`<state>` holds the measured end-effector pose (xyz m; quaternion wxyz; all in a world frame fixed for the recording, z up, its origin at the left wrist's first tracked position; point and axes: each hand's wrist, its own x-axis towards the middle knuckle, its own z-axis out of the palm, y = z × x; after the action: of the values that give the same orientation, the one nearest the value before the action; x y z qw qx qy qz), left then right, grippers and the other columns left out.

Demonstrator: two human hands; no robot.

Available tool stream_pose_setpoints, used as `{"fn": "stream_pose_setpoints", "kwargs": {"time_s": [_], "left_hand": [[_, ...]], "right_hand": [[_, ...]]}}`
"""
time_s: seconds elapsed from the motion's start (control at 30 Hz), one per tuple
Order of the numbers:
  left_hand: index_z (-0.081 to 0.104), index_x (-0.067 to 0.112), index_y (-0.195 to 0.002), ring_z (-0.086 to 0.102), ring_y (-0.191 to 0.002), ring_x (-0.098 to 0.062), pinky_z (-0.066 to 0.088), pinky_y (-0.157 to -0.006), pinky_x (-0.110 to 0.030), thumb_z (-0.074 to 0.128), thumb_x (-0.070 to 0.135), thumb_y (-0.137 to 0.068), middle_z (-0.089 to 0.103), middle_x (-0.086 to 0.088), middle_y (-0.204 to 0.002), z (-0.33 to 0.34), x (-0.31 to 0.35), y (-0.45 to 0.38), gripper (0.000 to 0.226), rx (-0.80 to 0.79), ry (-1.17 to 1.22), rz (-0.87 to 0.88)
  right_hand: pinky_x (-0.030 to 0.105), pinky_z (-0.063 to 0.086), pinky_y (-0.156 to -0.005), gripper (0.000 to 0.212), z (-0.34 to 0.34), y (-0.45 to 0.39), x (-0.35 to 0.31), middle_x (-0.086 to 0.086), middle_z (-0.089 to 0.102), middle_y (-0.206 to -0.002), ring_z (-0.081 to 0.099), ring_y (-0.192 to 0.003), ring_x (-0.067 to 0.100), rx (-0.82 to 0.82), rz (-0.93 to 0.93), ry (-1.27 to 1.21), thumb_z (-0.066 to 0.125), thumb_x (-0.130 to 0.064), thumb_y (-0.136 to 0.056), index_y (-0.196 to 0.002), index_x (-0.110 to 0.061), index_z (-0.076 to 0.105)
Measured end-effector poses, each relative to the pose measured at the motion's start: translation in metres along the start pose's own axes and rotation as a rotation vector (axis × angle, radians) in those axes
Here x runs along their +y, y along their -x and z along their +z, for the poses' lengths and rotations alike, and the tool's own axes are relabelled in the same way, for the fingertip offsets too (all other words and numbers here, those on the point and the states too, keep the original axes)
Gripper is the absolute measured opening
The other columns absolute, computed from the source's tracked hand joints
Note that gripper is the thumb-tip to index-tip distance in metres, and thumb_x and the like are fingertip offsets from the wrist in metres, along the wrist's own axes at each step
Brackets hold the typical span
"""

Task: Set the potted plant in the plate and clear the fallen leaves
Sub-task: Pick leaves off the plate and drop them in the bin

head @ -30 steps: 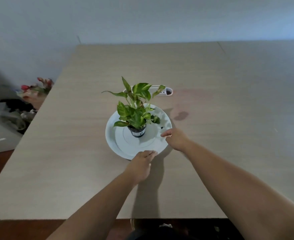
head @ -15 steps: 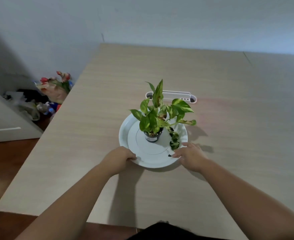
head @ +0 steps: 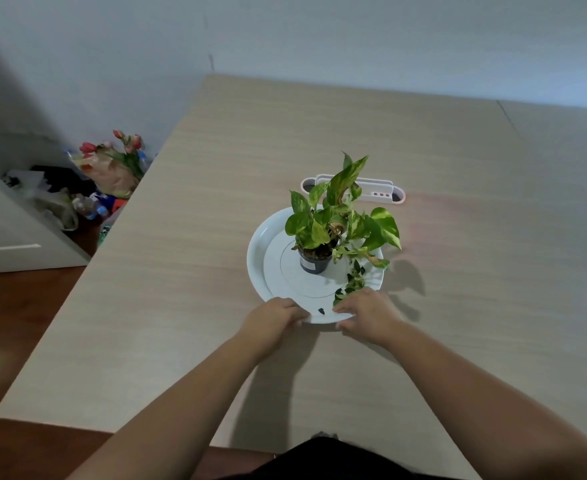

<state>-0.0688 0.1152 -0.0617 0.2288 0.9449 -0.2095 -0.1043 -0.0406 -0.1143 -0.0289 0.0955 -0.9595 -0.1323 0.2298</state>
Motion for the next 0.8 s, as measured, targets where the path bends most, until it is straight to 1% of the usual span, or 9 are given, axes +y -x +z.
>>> {"fn": "stream_pose_setpoints", "kwargs": {"time_s": [0.13,0.33,0.4,0.47,0.53,0.57,0.67,0.73,0.8], "left_hand": [[0.069,0.024,-0.114,0.058,-0.109,-0.020,0.049,-0.089,-0.034,0.058,0.014,-0.091,0.068,0.005,-0.114,-0.012,-0.015,0.000,0.027,-0.030,0.016,-0.050],[0.071,0.026,-0.113,0.056,-0.113,-0.022,0.047,-0.092,-0.034,0.053,0.012,-0.091,0.066,0.000,-0.116,-0.034,-0.033,-0.014,0.031,-0.059,-0.037,-0.197],[0.070,0.024,-0.113,0.055,-0.113,-0.026,0.047,-0.090,-0.035,0.050,0.011,-0.090,0.064,-0.005,-0.117,-0.040,-0.029,-0.023,0.033,-0.096,-0.100,-0.257],[0.068,0.023,-0.118,0.055,-0.115,-0.025,0.048,-0.091,-0.036,0.049,0.012,-0.089,0.064,-0.006,-0.121,-0.041,-0.018,-0.032,0.036,-0.123,-0.100,-0.298],[0.065,0.023,-0.122,0.055,-0.118,-0.025,0.049,-0.092,-0.037,0.048,0.017,-0.090,0.063,-0.005,-0.125,-0.034,-0.001,-0.042,0.037,-0.138,-0.065,-0.329],[0.065,0.022,-0.122,0.056,-0.118,-0.026,0.050,-0.092,-0.037,0.048,0.022,-0.090,0.064,-0.006,-0.125,-0.028,0.008,-0.048,0.035,-0.136,-0.049,-0.350],[0.067,0.017,-0.106,0.060,-0.104,-0.028,0.052,-0.085,-0.039,0.055,0.037,-0.086,0.061,-0.008,-0.109,-0.008,0.031,-0.067,0.031,-0.117,0.025,-0.438],[0.063,0.016,-0.101,0.060,-0.092,-0.027,0.053,-0.076,-0.040,0.063,0.051,-0.079,0.054,-0.005,-0.102,0.002,0.038,-0.076,0.040,-0.113,0.028,-0.474],[0.059,0.020,-0.100,0.059,-0.086,-0.027,0.051,-0.070,-0.038,0.067,0.060,-0.072,0.050,-0.004,-0.099,0.007,0.039,-0.080,0.050,-0.106,-0.008,-0.501]], "right_hand": [[0.038,0.040,-0.105,0.037,-0.011,0.001,0.027,-0.013,0.060,-0.128,0.047,-0.126,0.020,0.018,0.047,-0.004,0.054,-0.029,-0.082,-0.116,-0.042,0.063],[0.033,0.040,-0.106,0.041,-0.004,-0.001,0.008,-0.009,0.051,-0.139,0.046,-0.129,0.018,-0.056,-0.013,-0.036,0.042,-0.024,-0.091,-0.126,-0.038,0.059],[0.033,0.045,-0.102,0.040,-0.001,-0.006,0.006,-0.010,0.059,-0.130,0.054,-0.122,0.017,-0.057,-0.013,-0.123,0.043,-0.020,-0.088,-0.117,-0.036,0.065],[0.033,0.053,-0.089,0.037,-0.001,-0.010,0.009,-0.014,0.066,-0.112,0.064,-0.102,0.016,-0.003,0.081,-0.302,0.046,-0.019,-0.083,-0.103,-0.040,0.069],[0.029,0.053,-0.076,0.033,-0.005,-0.013,0.015,-0.013,0.062,-0.102,0.063,-0.085,0.017,0.070,0.126,-0.359,0.048,-0.017,-0.085,-0.100,-0.037,0.068],[0.027,0.051,-0.074,0.032,-0.008,-0.015,0.017,-0.010,0.060,-0.103,0.061,-0.085,0.019,0.090,0.134,-0.357,0.048,-0.015,-0.087,-0.104,-0.033,0.068],[0.024,0.040,-0.084,0.031,-0.012,-0.023,0.021,-0.001,0.055,-0.125,0.055,-0.113,0.024,0.039,0.122,-0.239,0.045,-0.019,-0.094,-0.120,-0.027,0.060],[0.030,0.033,-0.102,0.039,-0.015,-0.029,0.018,-0.001,0.045,-0.143,0.044,-0.130,0.024,-0.036,0.186,-0.173,0.035,-0.023,-0.099,-0.135,-0.023,0.050],[0.034,0.026,-0.109,0.043,-0.021,-0.031,0.012,0.001,0.037,-0.151,0.038,-0.136,0.024,-0.051,0.195,-0.113,0.031,-0.025,-0.101,-0.143,-0.019,0.039]]}}
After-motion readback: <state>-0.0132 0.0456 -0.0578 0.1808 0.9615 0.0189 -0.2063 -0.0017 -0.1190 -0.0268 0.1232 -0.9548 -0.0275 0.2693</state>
